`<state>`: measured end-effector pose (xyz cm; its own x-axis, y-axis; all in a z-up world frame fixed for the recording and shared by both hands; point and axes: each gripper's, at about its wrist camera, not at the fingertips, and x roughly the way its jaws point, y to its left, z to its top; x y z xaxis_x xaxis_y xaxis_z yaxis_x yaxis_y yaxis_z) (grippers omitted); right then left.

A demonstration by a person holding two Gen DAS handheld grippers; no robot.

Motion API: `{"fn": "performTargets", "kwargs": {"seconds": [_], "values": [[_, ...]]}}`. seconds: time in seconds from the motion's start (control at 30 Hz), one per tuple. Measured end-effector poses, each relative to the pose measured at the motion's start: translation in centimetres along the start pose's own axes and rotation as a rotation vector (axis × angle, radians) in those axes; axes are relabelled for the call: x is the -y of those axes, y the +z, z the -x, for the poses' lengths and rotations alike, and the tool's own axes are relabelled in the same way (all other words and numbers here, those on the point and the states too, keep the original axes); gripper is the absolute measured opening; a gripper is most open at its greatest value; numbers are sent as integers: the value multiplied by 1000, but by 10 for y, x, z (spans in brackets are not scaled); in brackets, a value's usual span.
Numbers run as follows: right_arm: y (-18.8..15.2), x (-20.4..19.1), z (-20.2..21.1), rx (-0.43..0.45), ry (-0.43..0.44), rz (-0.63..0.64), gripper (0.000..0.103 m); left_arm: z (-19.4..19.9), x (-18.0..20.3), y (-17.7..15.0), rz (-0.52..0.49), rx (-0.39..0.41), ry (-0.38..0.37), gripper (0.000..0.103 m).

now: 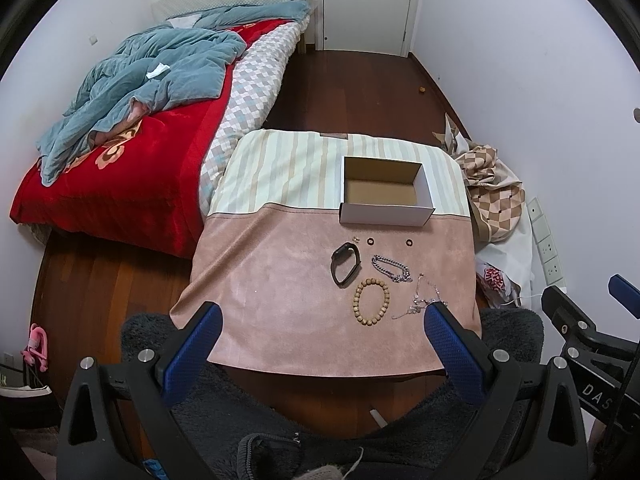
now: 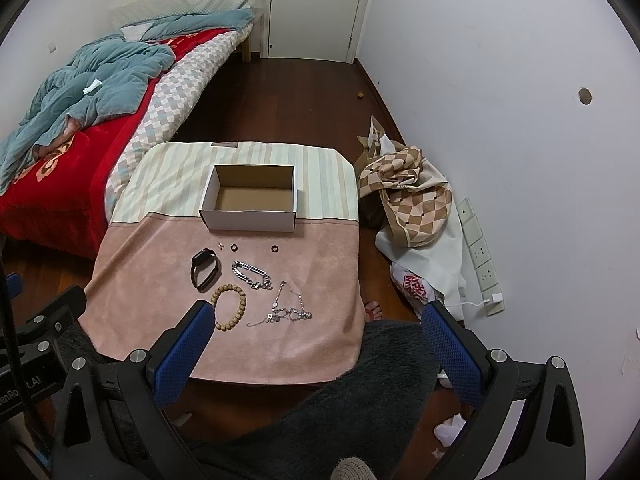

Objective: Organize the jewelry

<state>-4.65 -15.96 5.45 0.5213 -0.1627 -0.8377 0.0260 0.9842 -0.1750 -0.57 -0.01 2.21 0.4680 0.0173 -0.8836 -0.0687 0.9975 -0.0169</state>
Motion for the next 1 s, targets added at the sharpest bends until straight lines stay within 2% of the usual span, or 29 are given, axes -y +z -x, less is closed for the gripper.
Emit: {"fn": "performTargets", "kwargs": {"seconds": [1.0], "values": [[2,7,5,8,8,-11,103,2,5,1,-3,8,-3,103]]}}
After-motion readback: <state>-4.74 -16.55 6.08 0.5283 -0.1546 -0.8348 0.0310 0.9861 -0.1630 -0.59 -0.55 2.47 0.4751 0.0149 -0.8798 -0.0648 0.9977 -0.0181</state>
